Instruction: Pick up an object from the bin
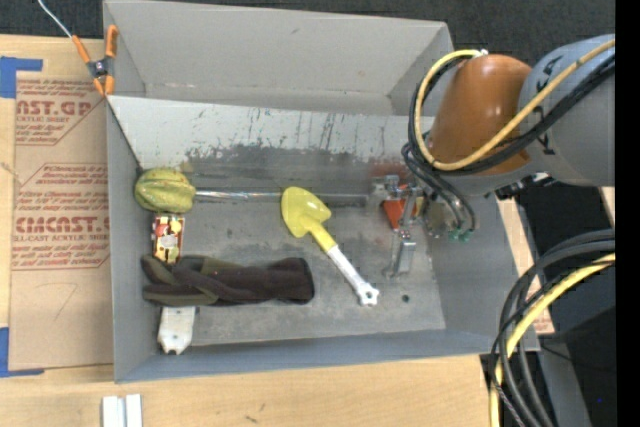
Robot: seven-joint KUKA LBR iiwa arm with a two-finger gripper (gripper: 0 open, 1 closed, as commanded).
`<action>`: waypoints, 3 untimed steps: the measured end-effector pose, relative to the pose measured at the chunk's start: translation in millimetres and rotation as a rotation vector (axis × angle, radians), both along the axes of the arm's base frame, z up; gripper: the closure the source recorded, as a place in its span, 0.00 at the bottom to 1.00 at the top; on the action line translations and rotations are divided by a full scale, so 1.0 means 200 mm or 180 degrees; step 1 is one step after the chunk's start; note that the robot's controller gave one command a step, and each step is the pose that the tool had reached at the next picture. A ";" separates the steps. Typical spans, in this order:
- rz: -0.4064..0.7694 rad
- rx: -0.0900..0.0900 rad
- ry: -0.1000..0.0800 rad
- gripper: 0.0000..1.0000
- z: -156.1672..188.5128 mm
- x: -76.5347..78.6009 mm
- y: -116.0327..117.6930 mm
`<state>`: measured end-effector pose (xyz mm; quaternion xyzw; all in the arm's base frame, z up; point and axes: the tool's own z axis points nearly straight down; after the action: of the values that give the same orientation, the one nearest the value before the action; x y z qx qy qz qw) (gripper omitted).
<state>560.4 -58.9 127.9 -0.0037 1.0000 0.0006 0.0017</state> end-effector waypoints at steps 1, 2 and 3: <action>-0.0029 0.0002 -0.0004 0.00 -0.26 0.15 0.08; 0.0163 0.0000 0.0000 0.00 -0.17 0.08 0.51; 0.0471 0.0003 -0.0007 0.00 -0.23 0.01 0.55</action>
Offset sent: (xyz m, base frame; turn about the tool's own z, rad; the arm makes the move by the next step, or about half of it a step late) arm 0.0086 0.1416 -0.0270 -0.0823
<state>561.9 51.9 80.9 -0.0776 0.9970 0.0011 0.0027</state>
